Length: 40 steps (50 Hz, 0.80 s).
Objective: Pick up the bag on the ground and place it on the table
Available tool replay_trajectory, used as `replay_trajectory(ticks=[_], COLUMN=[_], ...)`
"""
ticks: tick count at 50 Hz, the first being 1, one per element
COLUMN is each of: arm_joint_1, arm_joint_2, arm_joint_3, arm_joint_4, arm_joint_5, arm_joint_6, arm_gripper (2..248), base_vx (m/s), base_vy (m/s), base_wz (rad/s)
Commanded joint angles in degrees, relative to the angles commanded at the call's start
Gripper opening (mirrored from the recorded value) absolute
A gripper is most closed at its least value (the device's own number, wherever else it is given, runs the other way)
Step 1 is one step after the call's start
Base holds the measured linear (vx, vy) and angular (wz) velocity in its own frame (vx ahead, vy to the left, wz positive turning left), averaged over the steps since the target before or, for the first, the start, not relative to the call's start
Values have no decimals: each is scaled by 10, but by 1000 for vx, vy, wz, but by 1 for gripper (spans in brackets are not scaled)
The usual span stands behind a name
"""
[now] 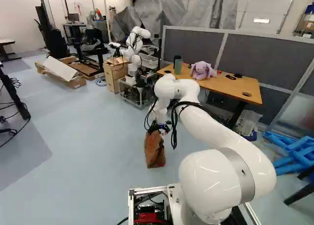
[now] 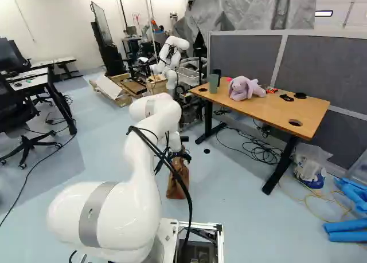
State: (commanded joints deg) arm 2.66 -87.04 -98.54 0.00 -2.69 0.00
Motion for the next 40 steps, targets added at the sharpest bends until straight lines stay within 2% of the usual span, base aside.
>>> replay_trajectory(ticks=[23,24,28,29,33,34,39,40], arm_joint_1=[0,0,0,0,0,0,0,0], arm_joint_2=[-50,-52,-56,-57,-58,-59,-59,-59], arm_joint_3=[-49,-51,-55,-56,-57,-57,-58,-58], arm_joint_4=[0,0,0,0,0,0,0,0], arm_joint_5=[0,0,0,0,0,0,0,0], arm_joint_6=[0,0,0,0,0,0,0,0], arm_gripper=[247,239,239,203,203,165,165,127], base_vx=[0,0,0,0,0,0,0,0], base_vy=[0,0,0,0,0,0,0,0], base_wz=[0,0,0,0,0,0,0,0])
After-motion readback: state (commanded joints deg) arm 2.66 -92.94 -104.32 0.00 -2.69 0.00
